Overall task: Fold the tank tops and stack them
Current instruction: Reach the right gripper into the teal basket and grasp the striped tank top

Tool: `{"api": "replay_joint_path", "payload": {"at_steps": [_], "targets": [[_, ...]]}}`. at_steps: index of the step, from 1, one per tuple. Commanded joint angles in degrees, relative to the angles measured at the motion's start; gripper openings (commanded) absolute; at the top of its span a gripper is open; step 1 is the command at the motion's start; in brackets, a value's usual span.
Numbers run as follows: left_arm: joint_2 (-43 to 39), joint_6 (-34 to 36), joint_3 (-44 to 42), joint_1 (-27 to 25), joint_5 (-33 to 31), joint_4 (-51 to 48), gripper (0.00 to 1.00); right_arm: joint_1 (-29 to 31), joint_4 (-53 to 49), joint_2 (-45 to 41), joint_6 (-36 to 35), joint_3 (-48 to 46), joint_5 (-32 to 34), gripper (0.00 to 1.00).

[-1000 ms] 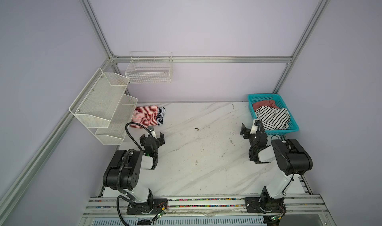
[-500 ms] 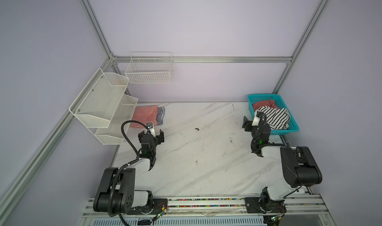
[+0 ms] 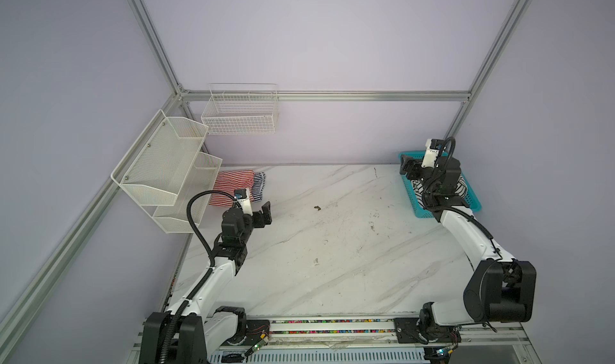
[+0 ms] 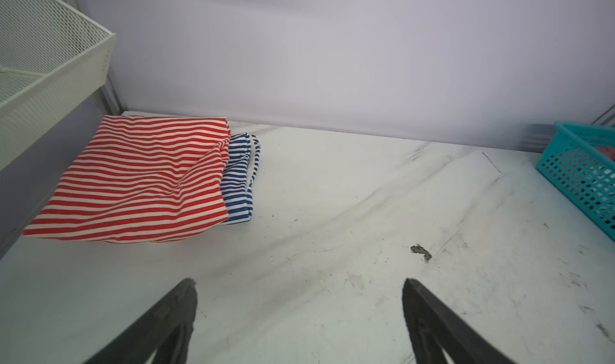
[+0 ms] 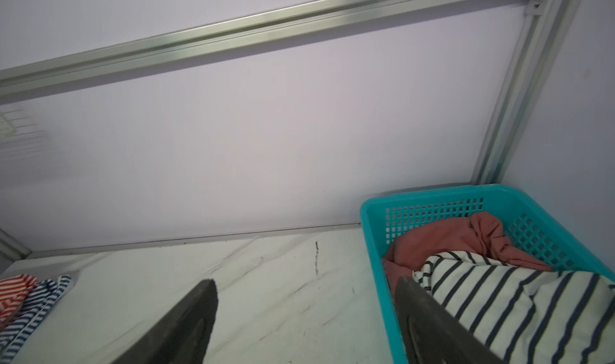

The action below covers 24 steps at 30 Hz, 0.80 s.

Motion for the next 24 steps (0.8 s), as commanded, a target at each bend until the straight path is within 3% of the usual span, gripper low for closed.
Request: {"api": "replay_joint_path", "payload": {"at_steps": [1,5,12,24], "targets": [[-0.5,-7.1,6.9,-0.8,7.8,-3.7,0.93,-5.0,-15.2,6.5,2.6,5.7,0.7,0.87],[0.4,-10.1,9.1,-2.4,10.0,-4.5,0.91,-10.3,-17.0,12.4,5.3,9.9,-1.3,0.87],[2.3,-12.0,9.4,-5.0,9.8,-5.3,0.91,-13.3,-26.5,25.3,5.1,19.6,1.1,0.84],[7.0,-11.6,11.5,-8.0,9.7,-7.3,0.91,-17.1,-28.3,33.5,7.6,22.9,6.5,0.8]]}}
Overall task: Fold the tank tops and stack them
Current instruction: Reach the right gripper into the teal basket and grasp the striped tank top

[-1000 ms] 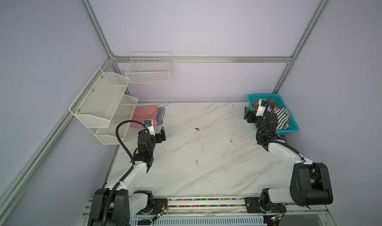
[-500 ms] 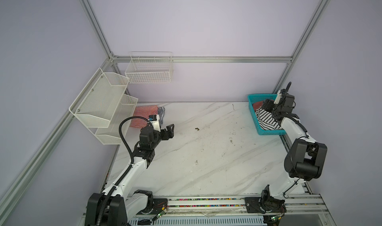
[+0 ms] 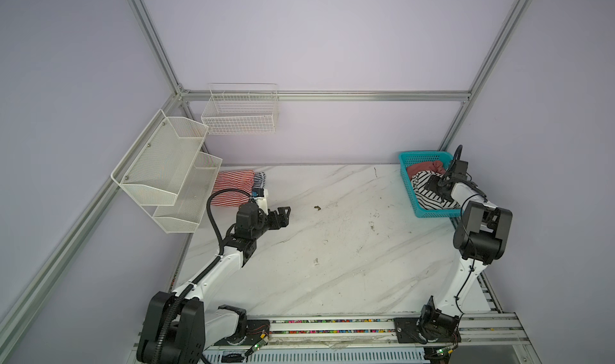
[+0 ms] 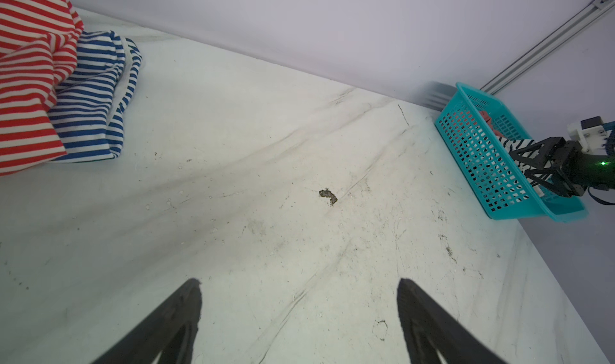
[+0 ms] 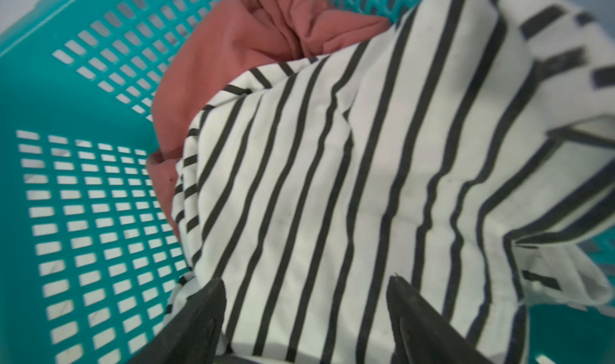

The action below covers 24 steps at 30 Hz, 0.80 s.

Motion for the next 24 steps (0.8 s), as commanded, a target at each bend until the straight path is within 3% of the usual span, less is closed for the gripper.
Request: {"api": "replay_joint_path", "payload": {"at_steps": [1,4,14,16,21,24], "targets": [[0.7,-0.7,6.7,-1.0,1.2,0.2,0.91,-1.0,-1.3,0.9,0.9,1.4,1.8,0.8],[1.8,-0.5,7.3,-1.7,1.2,0.2,0.91,-1.2,-1.2,2.2,1.0,2.0,0.9,0.76],[3.0,0.1,8.4,-2.8,1.2,-1.3,0.91,-2.0,-1.4,5.8,2.2,3.5,-4.4,0.49],[3.0,0.2,8.4,-2.9,1.1,-1.4,0.91,-2.1,-1.4,5.8,2.3,3.6,-4.8,0.38],[3.0,0.4,8.5,-3.2,0.8,-1.6,0.91,-2.3,-1.1,4.4,2.3,3.2,-5.1,0.0],[3.1,0.4,8.6,-3.3,0.8,-1.8,0.91,-2.3,-0.9,2.8,2.3,2.8,-5.2,0.0]]}}
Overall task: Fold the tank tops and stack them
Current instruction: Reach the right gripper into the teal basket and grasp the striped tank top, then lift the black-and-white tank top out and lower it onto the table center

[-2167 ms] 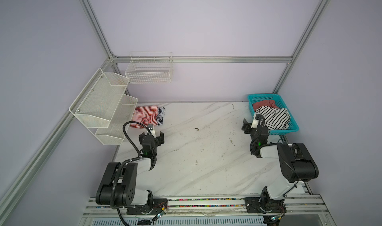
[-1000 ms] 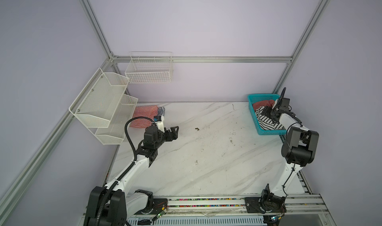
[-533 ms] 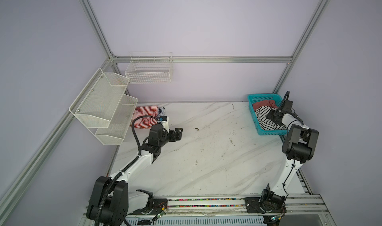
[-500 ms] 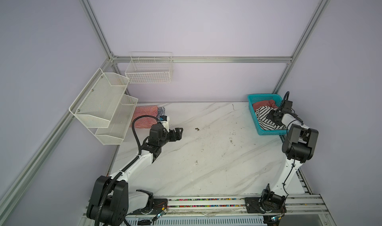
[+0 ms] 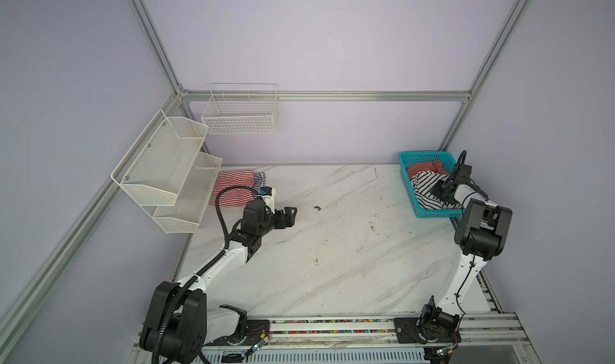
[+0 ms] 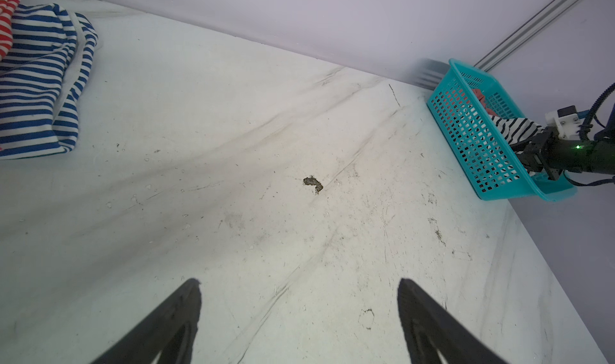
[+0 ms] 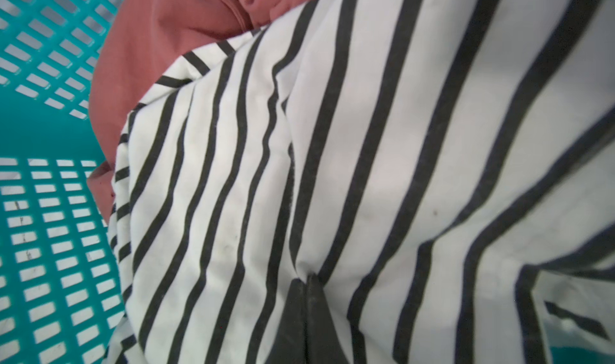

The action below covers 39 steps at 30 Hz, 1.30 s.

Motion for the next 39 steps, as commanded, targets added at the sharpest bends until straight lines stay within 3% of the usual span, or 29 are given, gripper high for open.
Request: {"api": "replay_joint_path", "payload": {"at_steps": [1,16,24,32,39], "targets": [[0.0,0.2,5.4,-0.3,0.4,0.5,0.91,0.1,-0.4,-2.9,0.2,0.2,-1.5,0.0],[-1.1,0.5,5.0,-0.7,0.1,0.2,0.91,0.1,9.5,-24.5,3.3,-10.7,-5.8,0.0],[-2.0,0.2,4.6,-0.9,0.1,0.2,0.91,0.1,17.8,-37.4,6.6,-14.2,-12.9,0.0],[-4.1,-0.1,3.6,-1.0,-0.1,0.2,0.91,1.9,26.2,-45.6,13.1,-9.5,-20.6,0.0],[-7.4,-0.5,2.3,-1.0,-1.0,0.2,0.91,11.0,24.7,-44.8,12.4,3.2,-19.5,0.0]]}}
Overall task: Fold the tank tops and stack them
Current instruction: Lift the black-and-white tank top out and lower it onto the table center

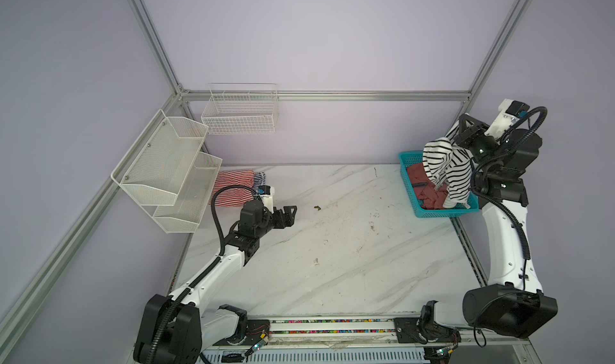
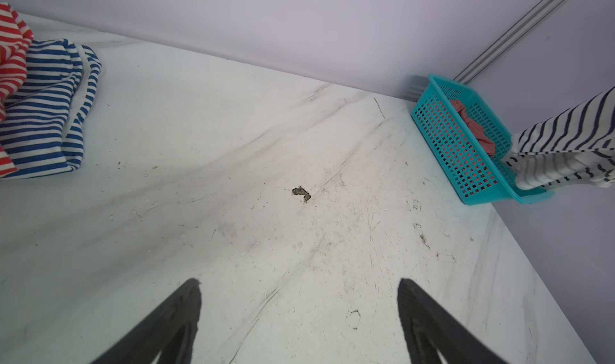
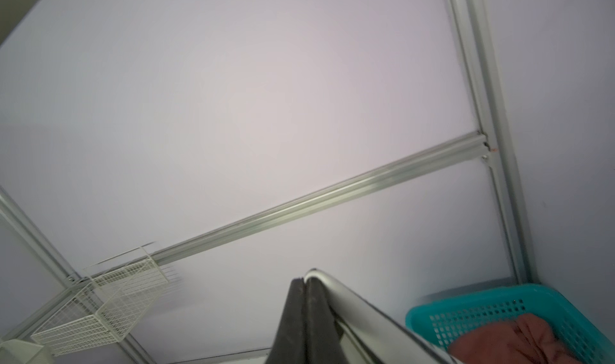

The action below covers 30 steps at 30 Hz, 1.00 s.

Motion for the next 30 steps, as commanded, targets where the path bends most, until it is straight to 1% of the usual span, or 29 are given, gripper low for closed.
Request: {"api": "replay_joint_path", "payload": {"at_steps": [1,4,8,11,14,20,23,27,30], "targets": [[-2.8,-0.4,2.0,-0.3,-0.6,1.3,0.91,4.8,3.4,-0.5,0.5,6.5,-1.0,0.0],[-4.6,-0.2,1.4,-0.3,-1.3,1.2,0.91,8.0,3.9,1.1,1.1,11.1,-2.4,0.0],[-6.6,-0.1,0.7,-0.3,-2.7,1.0,0.91,11.6,5.3,4.2,3.4,14.5,-6.5,0.0],[-7.8,-0.2,0.4,-0.3,-3.0,0.9,0.91,15.6,5.3,5.7,3.8,14.5,-8.9,0.0],[-8.8,-0.1,0.4,-0.4,-3.6,0.7,0.91,20.1,4.4,6.7,2.6,12.0,-9.9,0.0],[-9.9,0.2,0.6,-0.3,-4.2,-0.3,0.91,24.0,-1.2,9.3,-1.1,10.5,-7.4,0.0],[-10.1,-0.1,0.5,-0.3,-4.5,-0.4,0.91,27.8,-2.7,9.6,-2.3,8.1,-6.0,0.0],[-10.0,-0.5,0.5,-0.4,-4.7,-0.3,0.91,34.7,-4.7,9.3,-3.5,0.3,-1.9,0.0],[-10.1,-0.5,0.5,-0.4,-4.9,-0.8,0.91,39.9,-5.2,9.4,-2.3,-7.7,2.0,0.0]]}}
